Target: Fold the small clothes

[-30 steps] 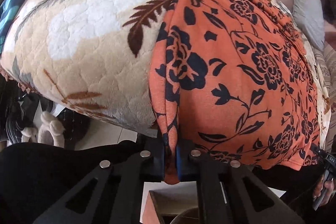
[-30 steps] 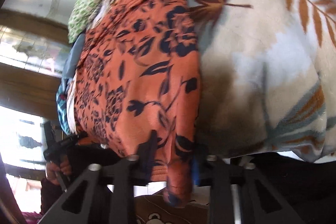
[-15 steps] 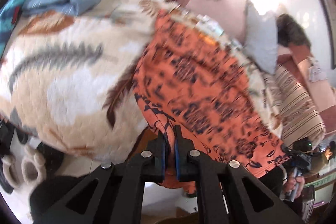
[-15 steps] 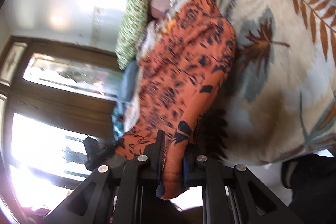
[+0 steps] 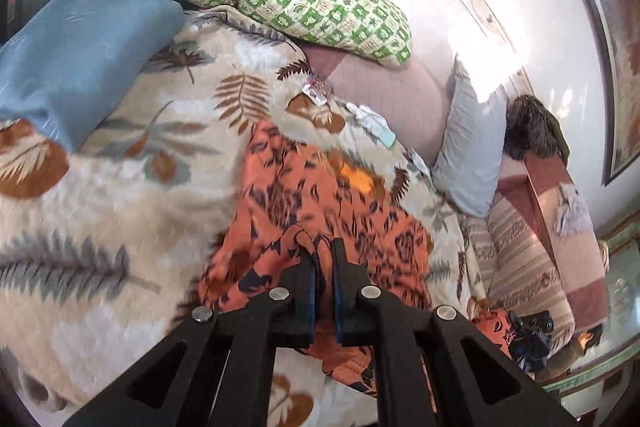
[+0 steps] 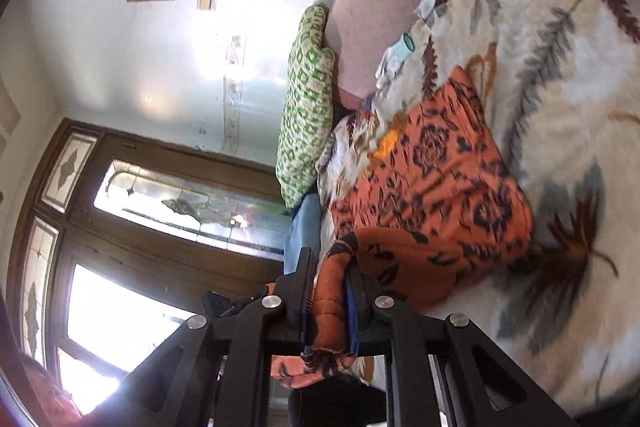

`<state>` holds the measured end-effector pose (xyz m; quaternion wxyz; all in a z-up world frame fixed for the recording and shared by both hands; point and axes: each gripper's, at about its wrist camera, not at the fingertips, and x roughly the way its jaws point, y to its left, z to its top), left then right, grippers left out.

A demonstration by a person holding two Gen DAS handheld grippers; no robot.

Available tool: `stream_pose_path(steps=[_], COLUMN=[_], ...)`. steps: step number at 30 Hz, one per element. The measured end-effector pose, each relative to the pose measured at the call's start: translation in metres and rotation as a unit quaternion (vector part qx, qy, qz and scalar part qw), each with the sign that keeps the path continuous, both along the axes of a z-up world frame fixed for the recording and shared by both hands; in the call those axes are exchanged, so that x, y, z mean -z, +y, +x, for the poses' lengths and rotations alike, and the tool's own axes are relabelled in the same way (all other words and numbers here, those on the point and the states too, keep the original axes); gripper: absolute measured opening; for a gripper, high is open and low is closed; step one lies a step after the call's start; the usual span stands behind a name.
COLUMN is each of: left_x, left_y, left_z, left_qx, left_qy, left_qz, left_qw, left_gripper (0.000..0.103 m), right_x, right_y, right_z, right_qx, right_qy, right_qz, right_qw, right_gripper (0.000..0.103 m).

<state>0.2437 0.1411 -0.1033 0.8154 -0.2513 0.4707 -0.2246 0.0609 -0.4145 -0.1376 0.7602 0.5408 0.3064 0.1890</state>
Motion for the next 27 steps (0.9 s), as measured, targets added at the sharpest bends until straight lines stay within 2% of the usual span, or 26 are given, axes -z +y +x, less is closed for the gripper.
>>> stream_pose_path(steps=[3, 6, 11, 15, 16, 17, 18, 19, 20, 21, 22, 23, 24, 25, 27], left_x=[0.001, 0.015, 0.060, 0.104, 0.114, 0.121, 0.125, 0.128, 0.128, 0.127, 0.124, 0.116, 0.106, 0.095, 0.073], left_y=[-0.015, -0.030, -0.058, -0.065, -0.064, -0.061, -0.058, -0.053, -0.047, -0.041, -0.034, -0.028, -0.024, -0.022, -0.023], left_z=[0.054, 0.108, 0.186, 0.219, 0.221, 0.220, 0.217, 0.212, 0.206, 0.199, 0.189, 0.176, 0.160, 0.148, 0.118], left_qx=[-0.003, -0.003, -0.005, -0.024, -0.032, -0.040, -0.047, -0.055, -0.063, -0.072, -0.087, -0.109, -0.132, -0.148, -0.170], left_qy=[0.006, 0.025, 0.066, 0.104, 0.114, 0.121, 0.124, 0.123, 0.121, 0.119, 0.114, 0.102, 0.077, 0.054, 0.019], left_qz=[0.011, 0.021, 0.049, 0.055, 0.054, 0.051, 0.042, 0.028, 0.012, -0.002, -0.006, 0.009, 0.027, 0.043, 0.079], left_qw=[0.9999, 0.9995, 0.9967, 0.9928, 0.9915, 0.9906, 0.9903, 0.9905, 0.9906, 0.9903, 0.9896, 0.9888, 0.9879, 0.9866, 0.9820], left_gripper=[0.007, 0.007, 0.007, 0.007, 0.007, 0.007, 0.007, 0.007, 0.008, 0.008, 0.014, 0.028, 0.031, 0.032, 0.033], right_x=[0.004, 0.014, 0.057, 0.104, 0.117, 0.126, 0.134, 0.139, 0.142, 0.143, 0.142, 0.140, 0.134, 0.123, 0.090], right_y=[-0.015, -0.035, -0.077, -0.103, -0.108, -0.114, -0.117, -0.122, -0.127, -0.131, -0.138, -0.142, -0.145, -0.147, -0.141], right_z=[0.043, 0.090, 0.167, 0.214, 0.222, 0.227, 0.231, 0.232, 0.228, 0.224, 0.218, 0.210, 0.199, 0.190, 0.182], right_qx=[0.021, 0.053, 0.113, 0.142, 0.148, 0.149, 0.149, 0.153, 0.166, 0.176, 0.183, 0.194, 0.208, 0.219, 0.208], right_qy=[0.000, 0.005, 0.041, 0.090, 0.109, 0.126, 0.145, 0.162, 0.169, 0.162, 0.149, 0.139, 0.128, 0.116, 0.094], right_qz=[0.016, 0.032, 0.068, 0.115, 0.131, 0.139, 0.141, 0.141, 0.139, 0.141, 0.153, 0.166, 0.169, 0.155, 0.082], right_qw=[1.000, 0.998, 0.990, 0.979, 0.974, 0.971, 0.968, 0.965, 0.962, 0.961, 0.960, 0.957, 0.955, 0.956, 0.970], right_gripper=[0.015, 0.015, 0.015, 0.019, 0.020, 0.029, 0.056, 0.072, 0.080, 0.080, 0.080, 0.080, 0.080, 0.080, 0.080])
